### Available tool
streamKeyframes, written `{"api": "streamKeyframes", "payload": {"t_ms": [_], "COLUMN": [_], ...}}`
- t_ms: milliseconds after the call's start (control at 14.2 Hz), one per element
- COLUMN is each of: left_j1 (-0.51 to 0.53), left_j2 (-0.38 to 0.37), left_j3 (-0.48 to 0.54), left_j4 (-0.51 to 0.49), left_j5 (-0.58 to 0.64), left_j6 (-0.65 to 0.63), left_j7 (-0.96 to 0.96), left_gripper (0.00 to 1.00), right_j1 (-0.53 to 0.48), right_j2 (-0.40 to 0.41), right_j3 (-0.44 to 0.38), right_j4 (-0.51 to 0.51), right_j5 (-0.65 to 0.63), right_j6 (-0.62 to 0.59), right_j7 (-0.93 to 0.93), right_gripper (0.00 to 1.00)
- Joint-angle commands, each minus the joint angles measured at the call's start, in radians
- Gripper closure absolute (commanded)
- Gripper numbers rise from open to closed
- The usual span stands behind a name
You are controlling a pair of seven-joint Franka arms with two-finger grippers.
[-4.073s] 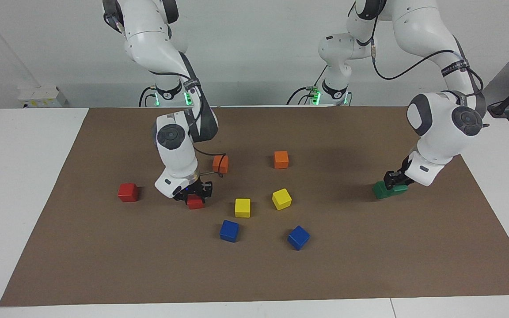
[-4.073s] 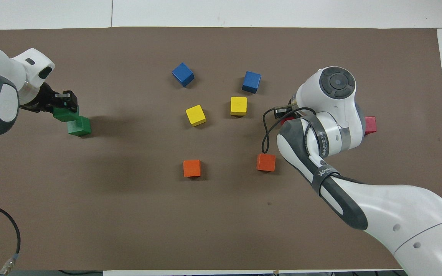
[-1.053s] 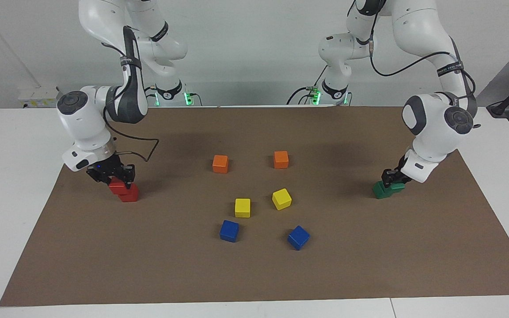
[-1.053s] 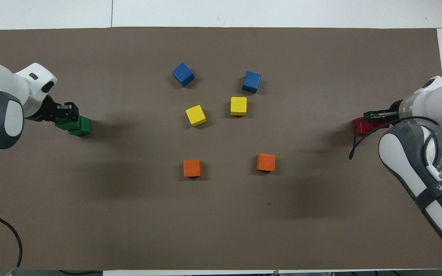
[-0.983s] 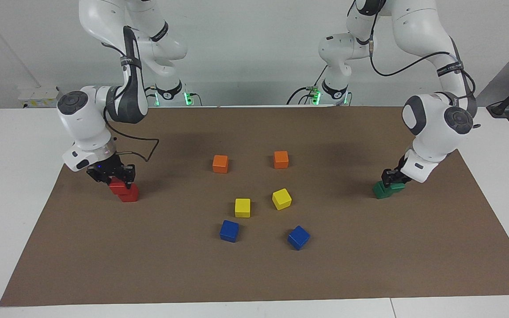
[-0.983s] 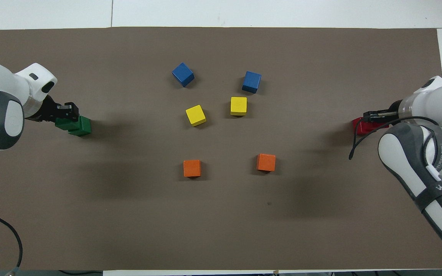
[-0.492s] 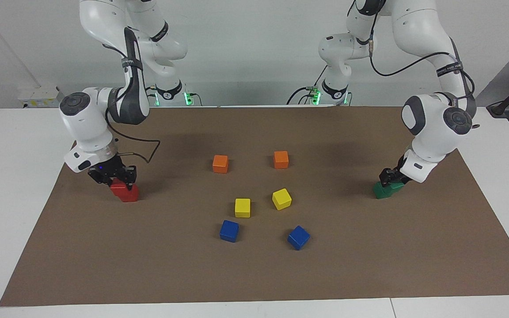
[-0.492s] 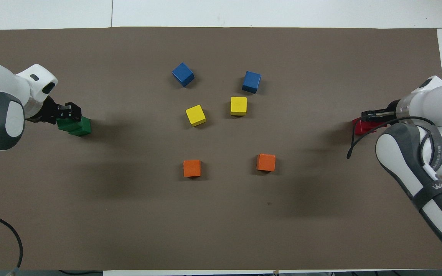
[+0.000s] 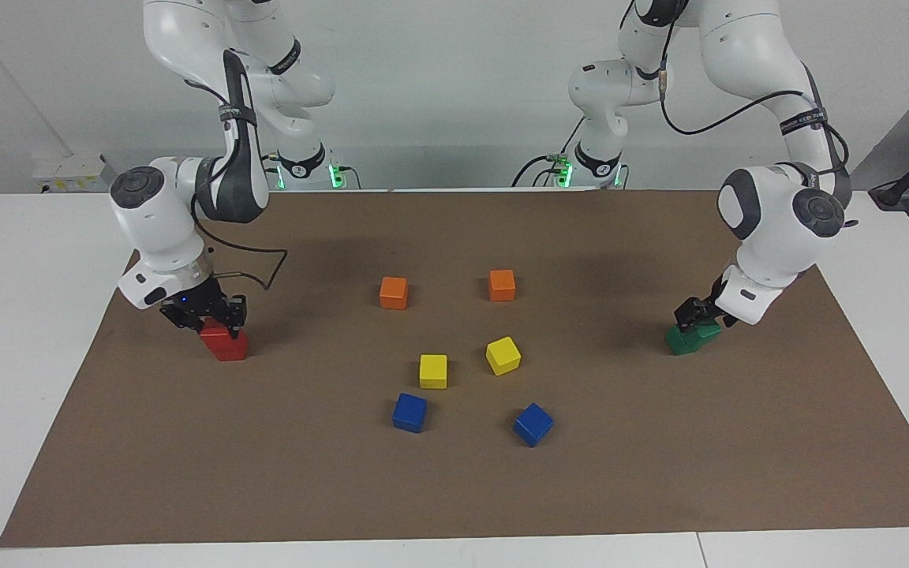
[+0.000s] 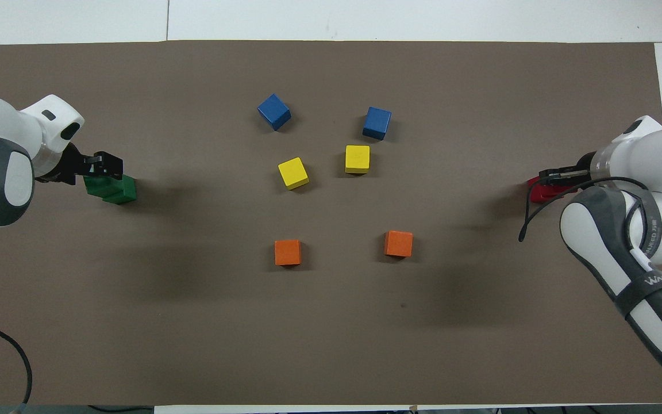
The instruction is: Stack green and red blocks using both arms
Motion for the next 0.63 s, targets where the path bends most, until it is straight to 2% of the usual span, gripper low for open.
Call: {"api": "streamKeyframes", "payload": {"t_ms": [0,351,562], "left_j1": [0.005,0.007,0.007], "left_j2": [-0.054,-0.141,-0.228], "left_j3": [0.000,0.000,0.000], "left_j4": [-0.010,0.025,0.029], "left_j5": [-0.011,-0.009,-0.011], "left_j6": [-0.028,-0.186,-0.284], "left_j7": [0.015,0.017,0.017], "left_gripper": [0.00,0.00,0.00], "right_j1": [-0.011,-0.014,-0.020], "right_j2": [-0.016,-0.017,-0.017], "right_j3": [0.006,0.004,0.006], "right_j4": [-0.030,-0.034,-0.034], "right_j5": [-0.004,-0.004,-0.004], "right_j6": [0.028,0.028,0.028], "right_j7": [-0.040,-0.047,-0.055], "right_gripper": [1.00,1.00,1.00]}}
